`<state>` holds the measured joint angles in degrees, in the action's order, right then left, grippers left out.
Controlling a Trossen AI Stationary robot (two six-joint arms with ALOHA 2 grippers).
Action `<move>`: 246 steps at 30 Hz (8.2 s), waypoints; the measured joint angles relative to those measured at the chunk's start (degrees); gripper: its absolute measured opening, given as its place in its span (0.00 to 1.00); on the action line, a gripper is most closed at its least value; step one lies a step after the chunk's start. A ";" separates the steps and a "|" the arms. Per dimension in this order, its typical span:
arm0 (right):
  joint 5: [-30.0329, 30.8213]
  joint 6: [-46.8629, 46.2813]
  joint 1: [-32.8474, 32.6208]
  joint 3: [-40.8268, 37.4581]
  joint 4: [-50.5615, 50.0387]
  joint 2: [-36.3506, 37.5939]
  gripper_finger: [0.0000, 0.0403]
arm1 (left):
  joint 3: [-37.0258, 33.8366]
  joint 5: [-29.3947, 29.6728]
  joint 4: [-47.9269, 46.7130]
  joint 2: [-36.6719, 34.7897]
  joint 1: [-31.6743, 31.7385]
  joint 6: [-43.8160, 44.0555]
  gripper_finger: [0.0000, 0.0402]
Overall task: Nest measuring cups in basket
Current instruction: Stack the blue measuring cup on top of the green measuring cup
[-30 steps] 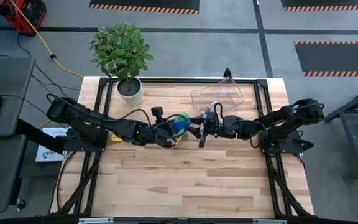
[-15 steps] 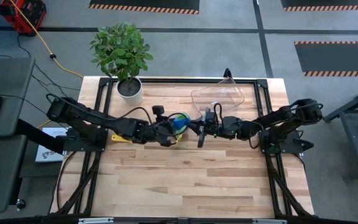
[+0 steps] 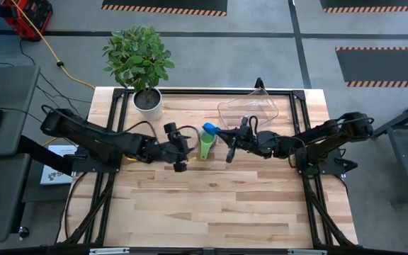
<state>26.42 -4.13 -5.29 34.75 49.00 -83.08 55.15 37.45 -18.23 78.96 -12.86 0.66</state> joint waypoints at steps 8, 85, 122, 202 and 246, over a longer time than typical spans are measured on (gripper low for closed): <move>-5.87 13.61 -1.52 -6.71 40.80 -8.21 0.00 | -25.81 -2.84 62.40 -3.34 1.71 0.05 0.46; 13.01 6.58 -5.39 12.19 -45.55 8.11 0.60 | -10.21 -14.42 30.82 -1.83 13.07 18.81 0.01; 2.23 -6.41 -5.39 12.23 -59.05 13.10 0.60 | 23.29 -38.45 -10.35 27.69 20.52 27.49 0.05; 2.95 -3.35 -4.41 12.23 -55.30 13.06 0.60 | -9.89 -20.63 1.75 -2.10 27.12 17.62 0.00; 10.35 -3.53 -4.34 12.23 -57.31 13.06 0.60 | -10.17 -26.42 -9.85 -1.36 22.90 -9.94 0.00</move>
<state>36.77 -7.66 -9.63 46.98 -8.32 -70.02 44.97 11.03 -28.08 77.60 10.03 -9.28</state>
